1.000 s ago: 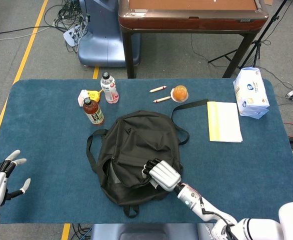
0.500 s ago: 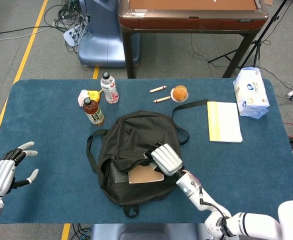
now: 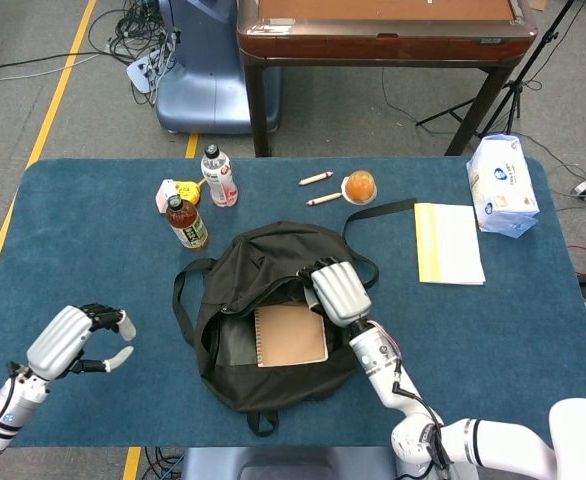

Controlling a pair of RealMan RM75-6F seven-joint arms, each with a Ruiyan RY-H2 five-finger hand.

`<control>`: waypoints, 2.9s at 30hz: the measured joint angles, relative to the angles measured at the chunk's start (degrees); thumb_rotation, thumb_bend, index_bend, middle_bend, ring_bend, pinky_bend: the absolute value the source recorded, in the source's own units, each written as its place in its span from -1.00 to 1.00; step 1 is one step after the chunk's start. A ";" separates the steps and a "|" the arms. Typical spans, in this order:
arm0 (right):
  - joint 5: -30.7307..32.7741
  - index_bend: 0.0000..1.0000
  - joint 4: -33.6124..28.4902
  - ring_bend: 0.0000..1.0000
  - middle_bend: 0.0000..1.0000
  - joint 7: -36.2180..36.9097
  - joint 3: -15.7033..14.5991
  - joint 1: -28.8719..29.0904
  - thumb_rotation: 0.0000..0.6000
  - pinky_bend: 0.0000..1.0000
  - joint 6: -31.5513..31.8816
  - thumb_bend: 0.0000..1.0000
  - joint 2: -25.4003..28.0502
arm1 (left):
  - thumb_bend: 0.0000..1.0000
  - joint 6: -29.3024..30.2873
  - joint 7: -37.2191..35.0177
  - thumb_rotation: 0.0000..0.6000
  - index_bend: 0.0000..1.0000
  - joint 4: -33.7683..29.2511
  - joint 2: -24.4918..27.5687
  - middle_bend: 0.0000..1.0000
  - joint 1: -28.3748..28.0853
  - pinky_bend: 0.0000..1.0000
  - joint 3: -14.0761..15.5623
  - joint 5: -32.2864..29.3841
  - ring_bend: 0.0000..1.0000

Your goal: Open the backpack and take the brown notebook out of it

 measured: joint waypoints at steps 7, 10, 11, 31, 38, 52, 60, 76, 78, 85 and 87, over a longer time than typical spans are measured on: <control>2.45 0.46 0.24 -0.11 0.18 -1.63 0.85 1.25 1.00 -0.18 0.86 0.53 -0.72 | -0.43 -0.41 -4.30 1.00 0.07 1.16 -2.11 0.14 -6.08 0.05 3.11 7.23 0.05; 3.09 0.46 -0.20 -0.11 0.17 -2.18 1.01 1.68 1.00 -0.18 0.92 0.53 -0.52 | -0.43 -1.65 -3.66 1.00 0.06 2.66 -3.97 0.12 -8.51 0.05 3.78 9.39 0.04; 3.23 0.46 -0.39 -0.11 0.17 -2.34 1.02 1.80 1.00 -0.18 0.96 0.53 -0.42 | -0.43 -1.96 -3.24 1.00 0.04 3.37 -4.69 0.11 -9.13 0.05 3.88 9.76 0.03; 6.42 0.46 -1.27 -0.11 0.12 -3.51 1.62 3.88 1.00 -0.18 2.43 0.54 -0.11 | -0.43 -9.81 -0.85 1.00 -0.50 22.41 -21.01 -0.56 -20.78 -0.47 7.58 10.26 -0.54; 6.41 0.46 -0.82 -0.11 0.10 -2.96 3.18 4.81 1.00 -0.18 4.26 0.54 -0.72 | -0.43 -7.07 1.57 1.00 -0.57 28.35 -24.91 -0.65 -21.85 -0.51 8.34 10.28 -0.62; 8.11 0.46 -1.88 -0.11 0.08 -4.63 2.51 5.73 1.00 -0.18 5.05 0.54 -0.85 | -0.43 -5.51 3.03 1.00 -0.68 40.45 -33.49 -0.71 -25.32 -0.52 9.97 9.51 -0.64; 8.51 0.46 -2.60 -0.11 0.07 -5.04 2.03 5.75 1.00 -0.18 5.48 0.54 -0.13 | -0.43 -2.71 3.87 1.00 -0.77 52.63 -40.11 -0.80 -26.21 -0.52 11.18 9.90 -0.71; 9.78 0.46 -2.93 -0.11 0.07 -5.32 1.65 6.09 1.00 -0.18 5.65 0.54 0.58 | -0.43 -1.19 3.48 1.00 -0.85 66.31 -49.25 -0.88 -27.67 -0.53 14.63 7.57 -0.78; 10.00 0.46 -2.91 -0.11 0.06 -5.30 1.58 6.09 1.00 -0.18 5.63 0.54 0.63 | -0.43 -1.29 3.24 1.00 -0.85 66.47 -49.64 -0.89 -27.81 -0.54 14.73 7.21 -0.79; 10.46 0.46 -2.68 -0.11 0.06 -5.37 1.40 6.27 1.00 -0.18 5.70 0.53 0.64 | -0.43 -1.67 4.34 1.00 -0.87 67.91 -50.72 -0.91 -28.48 -0.55 15.65 6.76 -0.81; 10.56 0.46 -2.60 -0.11 0.06 -5.39 1.38 6.34 1.00 -0.18 5.71 0.54 0.59 | -0.43 -1.85 3.49 1.00 -0.87 67.73 -50.96 -0.91 -28.51 -0.55 15.64 6.36 -0.81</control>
